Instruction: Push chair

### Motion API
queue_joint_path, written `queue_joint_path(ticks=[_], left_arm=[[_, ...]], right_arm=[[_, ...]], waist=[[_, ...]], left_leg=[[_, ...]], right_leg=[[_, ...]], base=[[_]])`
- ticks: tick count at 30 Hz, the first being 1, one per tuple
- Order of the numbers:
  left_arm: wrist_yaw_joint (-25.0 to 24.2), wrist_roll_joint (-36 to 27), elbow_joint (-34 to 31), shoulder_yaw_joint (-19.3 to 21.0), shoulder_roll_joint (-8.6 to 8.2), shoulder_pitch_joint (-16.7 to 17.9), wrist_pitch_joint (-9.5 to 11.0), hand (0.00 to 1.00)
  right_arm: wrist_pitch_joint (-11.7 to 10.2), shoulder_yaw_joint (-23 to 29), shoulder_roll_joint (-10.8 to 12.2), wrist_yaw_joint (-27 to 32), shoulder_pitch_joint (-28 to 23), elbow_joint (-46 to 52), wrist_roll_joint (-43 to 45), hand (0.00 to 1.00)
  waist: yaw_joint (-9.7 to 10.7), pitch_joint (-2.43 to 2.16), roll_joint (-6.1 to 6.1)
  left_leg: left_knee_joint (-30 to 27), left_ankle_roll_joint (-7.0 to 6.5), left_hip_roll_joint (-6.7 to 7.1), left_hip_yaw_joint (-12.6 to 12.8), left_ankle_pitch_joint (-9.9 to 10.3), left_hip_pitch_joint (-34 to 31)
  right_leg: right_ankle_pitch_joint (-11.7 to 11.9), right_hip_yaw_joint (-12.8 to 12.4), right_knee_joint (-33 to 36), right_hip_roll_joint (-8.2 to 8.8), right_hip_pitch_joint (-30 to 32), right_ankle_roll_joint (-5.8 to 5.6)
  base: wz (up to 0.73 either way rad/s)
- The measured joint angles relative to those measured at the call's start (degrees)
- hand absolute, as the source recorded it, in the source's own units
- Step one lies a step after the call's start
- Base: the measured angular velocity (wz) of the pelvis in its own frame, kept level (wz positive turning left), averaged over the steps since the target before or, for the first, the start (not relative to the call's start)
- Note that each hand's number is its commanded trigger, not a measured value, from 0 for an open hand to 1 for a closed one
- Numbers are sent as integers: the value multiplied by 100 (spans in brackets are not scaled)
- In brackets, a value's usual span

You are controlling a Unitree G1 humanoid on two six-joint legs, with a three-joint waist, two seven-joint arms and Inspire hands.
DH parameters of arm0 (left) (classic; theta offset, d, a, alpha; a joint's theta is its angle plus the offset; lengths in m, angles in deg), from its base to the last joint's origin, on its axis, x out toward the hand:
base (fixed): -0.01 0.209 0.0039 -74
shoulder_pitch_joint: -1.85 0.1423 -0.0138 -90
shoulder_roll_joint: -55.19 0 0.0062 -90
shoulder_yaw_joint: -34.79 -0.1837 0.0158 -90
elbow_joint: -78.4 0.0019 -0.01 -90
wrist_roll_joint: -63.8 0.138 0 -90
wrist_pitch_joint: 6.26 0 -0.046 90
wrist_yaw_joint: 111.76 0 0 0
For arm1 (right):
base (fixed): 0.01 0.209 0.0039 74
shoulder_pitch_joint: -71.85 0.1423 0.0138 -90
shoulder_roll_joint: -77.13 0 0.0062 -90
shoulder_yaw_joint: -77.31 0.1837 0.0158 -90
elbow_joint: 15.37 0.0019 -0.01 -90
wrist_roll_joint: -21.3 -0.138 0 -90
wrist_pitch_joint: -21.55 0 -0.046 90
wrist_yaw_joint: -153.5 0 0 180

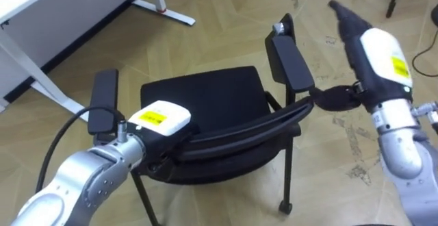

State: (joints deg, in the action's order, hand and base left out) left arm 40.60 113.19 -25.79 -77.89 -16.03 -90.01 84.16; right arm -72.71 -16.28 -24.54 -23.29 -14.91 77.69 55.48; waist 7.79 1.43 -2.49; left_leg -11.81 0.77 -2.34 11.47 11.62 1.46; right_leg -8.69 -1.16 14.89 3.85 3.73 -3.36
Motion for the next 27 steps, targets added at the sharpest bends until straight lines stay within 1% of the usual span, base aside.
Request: queue_joint_path(ticks=[1,2,3,5,8,11,17,19,21,22,24,26,27], left_arm=[[1,-22,-1,0,19,-36,62,100],[14,-33,-1,5,20,-61,128,100],[31,-37,-1,5,20,-69,160,100],[73,-57,-1,4,20,-99,287,100],[88,-144,-1,5,23,-107,350,100],[119,-159,-1,6,22,-107,419,100],[175,-158,104,6,43,-110,497,100],[225,-158,161,5,39,-110,506,100],[231,-158,214,5,32,-123,505,100],[230,-171,269,5,28,-130,518,100],[220,-169,317,5,28,-140,539,100],[230,-169,382,6,28,-144,558,100],[234,-169,393,8,29,-148,562,100]], right_arm=[[0,-40,-142,-161,76,16,14,0],[2,-77,-245,-319,142,38,24,0],[3,-91,-272,-396,151,65,27,0],[-2,-214,-344,-758,149,225,32,0],[-75,-296,-343,-1127,149,296,35,0],[-78,-305,-361,-1436,150,357,119,0],[-121,-426,-460,-1967,150,468,457,0],[-121,-426,-460,-2081,151,468,473,0],[-105,-426,-489,-2264,150,460,300,0],[-80,-426,-532,-2458,143,443,96,0],[-45,-425,-589,-2763,143,442,-250,0],[2,-425,-614,-3128,143,439,-835,0],[1,-424,-629,-3220,145,443,-991,0]], waist=[[-32,29,45],[-72,43,82],[-114,42,95],[-190,39,151],[-236,27,218],[-331,22,287],[-334,-10,346],[-329,-11,346],[-313,-10,343],[-285,-10,343],[-281,-9,347],[-295,-5,353],[-299,-4,357]], left_leg=[[17,-2,0,1,-1,11],[20,-2,-1,1,-1,12],[24,-2,-1,1,-1,12],[28,-1,-5,-13,-1,16],[20,-1,-8,-65,-1,3],[18,-1,-10,-73,-1,4],[-3,0,-13,-128,1,15],[-8,-1,-13,-129,2,29],[-104,-7,-21,-183,46,15],[-140,-8,-30,-210,67,30],[-173,-13,-35,-210,88,60],[-175,-16,-35,-199,89,102],[-175,-18,-35,-196,91,104]], right_leg=[[-1,2,-3,-3,-4,0],[-2,4,-17,-4,-8,-1],[-2,4,-27,-4,-8,-1],[-1,24,-54,-6,-31,-1],[-1,93,-107,-1,-78,0],[-1,108,-107,0,-84,0],[-1,178,-113,3,-142,0],[0,181,-113,3,-161,1],[0,230,-112,3,-206,2],[0,263,-111,3,-251,2],[0,267,-102,3,-283,2],[-2,288,-6,5,-271,-1],[-2,294,7,5,-265,-2]], base=[[0],[0],[0],[3],[11],[1],[5],[4],[8],[9],[2],[-6],[-6]])
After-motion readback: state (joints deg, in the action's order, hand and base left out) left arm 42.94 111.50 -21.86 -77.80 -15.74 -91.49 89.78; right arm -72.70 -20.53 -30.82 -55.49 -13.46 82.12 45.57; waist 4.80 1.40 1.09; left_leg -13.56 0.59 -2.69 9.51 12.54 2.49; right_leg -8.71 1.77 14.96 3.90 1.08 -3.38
